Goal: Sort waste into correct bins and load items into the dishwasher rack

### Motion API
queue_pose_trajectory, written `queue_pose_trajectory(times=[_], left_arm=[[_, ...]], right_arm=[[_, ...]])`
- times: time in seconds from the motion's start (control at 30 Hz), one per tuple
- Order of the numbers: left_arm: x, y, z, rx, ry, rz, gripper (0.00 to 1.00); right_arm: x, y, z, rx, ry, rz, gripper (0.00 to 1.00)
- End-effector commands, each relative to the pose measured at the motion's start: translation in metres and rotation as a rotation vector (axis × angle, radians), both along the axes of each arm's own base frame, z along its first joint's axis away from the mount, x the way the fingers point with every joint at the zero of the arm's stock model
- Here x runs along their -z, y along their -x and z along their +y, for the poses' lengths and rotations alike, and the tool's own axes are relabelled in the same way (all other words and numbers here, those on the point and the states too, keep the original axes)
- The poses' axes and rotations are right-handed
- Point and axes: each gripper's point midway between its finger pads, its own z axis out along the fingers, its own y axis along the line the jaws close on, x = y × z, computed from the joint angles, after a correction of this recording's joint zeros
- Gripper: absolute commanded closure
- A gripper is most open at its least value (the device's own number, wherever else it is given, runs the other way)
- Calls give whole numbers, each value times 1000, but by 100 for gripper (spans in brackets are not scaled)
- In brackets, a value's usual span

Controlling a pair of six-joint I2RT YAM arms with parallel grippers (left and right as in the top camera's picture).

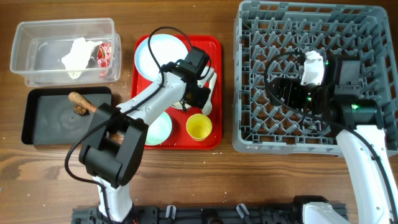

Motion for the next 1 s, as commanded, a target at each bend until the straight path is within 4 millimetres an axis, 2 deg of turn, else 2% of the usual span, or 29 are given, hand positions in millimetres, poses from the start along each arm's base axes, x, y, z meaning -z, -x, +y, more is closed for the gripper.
queue_pose_trajectory(times=[0.0, 0.17, 0.2, 0.3, 0.33, 0.47, 0.53, 0.63, 0.77, 0.97], left_arm=[[-17, -3, -2, -57, 24, -4, 96], [-68, -11, -6, -95, 64, -49, 96], [-89, -13, -8, -97, 80, -73, 96], [-114, -15, -6, -128, 106, -97, 96], [-127, -16, -1, -166, 123, -106, 96], [-150, -19, 26, -285, 164, -103, 96], [-157, -20, 49, -397, 183, -83, 96], [-169, -19, 96, -556, 217, -36, 96], [-172, -7, 180, -750, 207, 30, 96], [-164, 9, 247, -781, 383, 106, 96]], right_arm=[[-1, -3, -3, 21, 6, 4, 0], [-1, -5, -3, 20, 8, -3, 0], [-2, -5, -3, 19, 8, -4, 0], [-1, -5, -3, 19, 8, -3, 0], [-1, -5, -3, 19, 8, -3, 1], [-2, -5, -3, 19, 8, -4, 0], [-1, -5, -3, 19, 9, -4, 0], [-1, -4, -3, 19, 8, -3, 0], [-1, -5, -4, 24, 14, -3, 0], [-1, -5, -4, 24, 13, -3, 0]])
